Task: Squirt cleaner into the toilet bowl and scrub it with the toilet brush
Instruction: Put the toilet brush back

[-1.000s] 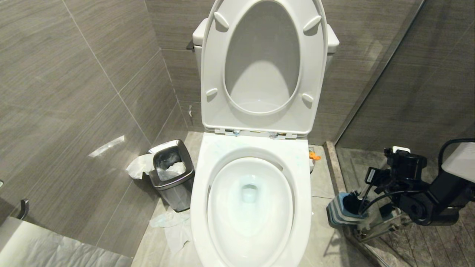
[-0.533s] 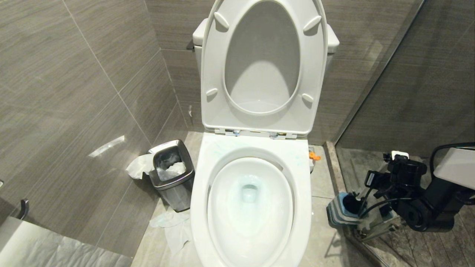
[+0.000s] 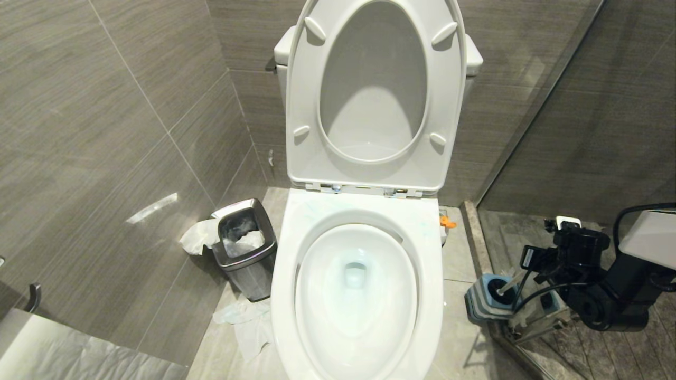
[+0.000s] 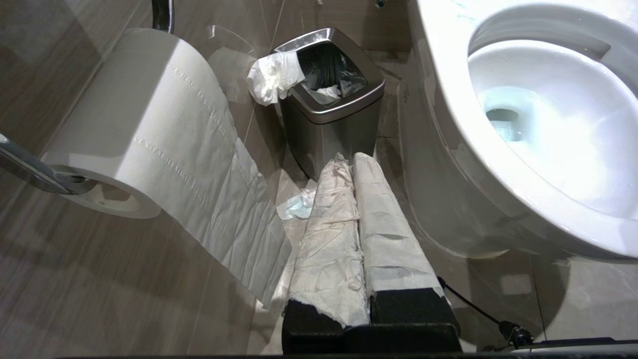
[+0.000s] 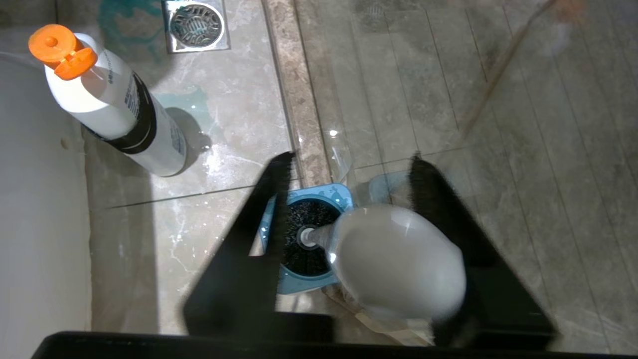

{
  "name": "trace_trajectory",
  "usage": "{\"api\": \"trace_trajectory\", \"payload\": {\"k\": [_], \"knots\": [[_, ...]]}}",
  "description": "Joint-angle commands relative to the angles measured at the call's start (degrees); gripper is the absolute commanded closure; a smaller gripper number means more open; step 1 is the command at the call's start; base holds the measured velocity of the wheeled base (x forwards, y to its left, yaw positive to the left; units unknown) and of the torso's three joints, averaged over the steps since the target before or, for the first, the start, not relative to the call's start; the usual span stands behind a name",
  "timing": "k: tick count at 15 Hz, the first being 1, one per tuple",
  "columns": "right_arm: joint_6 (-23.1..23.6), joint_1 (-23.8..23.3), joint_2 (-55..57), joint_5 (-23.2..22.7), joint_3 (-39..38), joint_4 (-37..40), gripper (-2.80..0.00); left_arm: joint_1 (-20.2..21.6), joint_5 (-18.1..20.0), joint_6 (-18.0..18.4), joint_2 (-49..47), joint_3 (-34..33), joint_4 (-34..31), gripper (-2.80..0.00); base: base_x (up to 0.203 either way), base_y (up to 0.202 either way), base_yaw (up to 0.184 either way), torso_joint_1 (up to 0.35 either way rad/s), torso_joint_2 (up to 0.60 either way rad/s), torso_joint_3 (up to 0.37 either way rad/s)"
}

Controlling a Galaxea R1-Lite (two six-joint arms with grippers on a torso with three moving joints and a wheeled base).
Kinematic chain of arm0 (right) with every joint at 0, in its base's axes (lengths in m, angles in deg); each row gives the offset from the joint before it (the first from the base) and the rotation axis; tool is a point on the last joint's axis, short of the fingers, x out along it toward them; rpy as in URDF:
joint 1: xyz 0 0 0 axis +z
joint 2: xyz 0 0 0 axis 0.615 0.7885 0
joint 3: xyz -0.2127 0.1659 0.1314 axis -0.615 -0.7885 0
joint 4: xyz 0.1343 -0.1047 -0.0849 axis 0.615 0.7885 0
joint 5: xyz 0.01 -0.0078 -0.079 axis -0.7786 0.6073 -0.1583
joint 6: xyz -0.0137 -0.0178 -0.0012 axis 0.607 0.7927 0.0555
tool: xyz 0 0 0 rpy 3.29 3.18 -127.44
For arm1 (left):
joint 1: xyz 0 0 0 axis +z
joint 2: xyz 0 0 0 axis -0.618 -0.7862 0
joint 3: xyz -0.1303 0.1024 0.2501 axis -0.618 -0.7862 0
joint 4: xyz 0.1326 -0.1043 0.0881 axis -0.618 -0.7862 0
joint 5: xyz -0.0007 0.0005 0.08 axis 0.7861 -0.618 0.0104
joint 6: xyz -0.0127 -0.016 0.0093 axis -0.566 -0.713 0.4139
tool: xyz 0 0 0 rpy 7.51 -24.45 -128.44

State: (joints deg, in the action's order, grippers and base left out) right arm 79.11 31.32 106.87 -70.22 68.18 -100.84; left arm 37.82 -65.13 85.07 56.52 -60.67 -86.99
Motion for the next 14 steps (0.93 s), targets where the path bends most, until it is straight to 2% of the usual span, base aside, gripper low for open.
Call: {"api": "trace_trajectory", "payload": {"k": [1,7,14], "knots": [[0.0,0.0,-1.3,-0.1,-0.8,-0.4,-2.80,0.0,0.0,0.0,0.0,-0.2,0.0,0.00,0.000,0.000,0.000,0.000,0.00,0.000],[0.9,0.0,-11.1,-3.3,-10.8,-0.1,-2.80,0.0,0.0,0.0,0.0,-0.1,0.0,0.00,0.000,0.000,0.000,0.000,0.00,0.000],[5.4,0.2,-24.2,-4.6,-21.8,0.1,-2.80,0.0,0.0,0.0,0.0,-0.2,0.0,0.00,0.000,0.000,0.000,0.000,0.00,0.000]]}}
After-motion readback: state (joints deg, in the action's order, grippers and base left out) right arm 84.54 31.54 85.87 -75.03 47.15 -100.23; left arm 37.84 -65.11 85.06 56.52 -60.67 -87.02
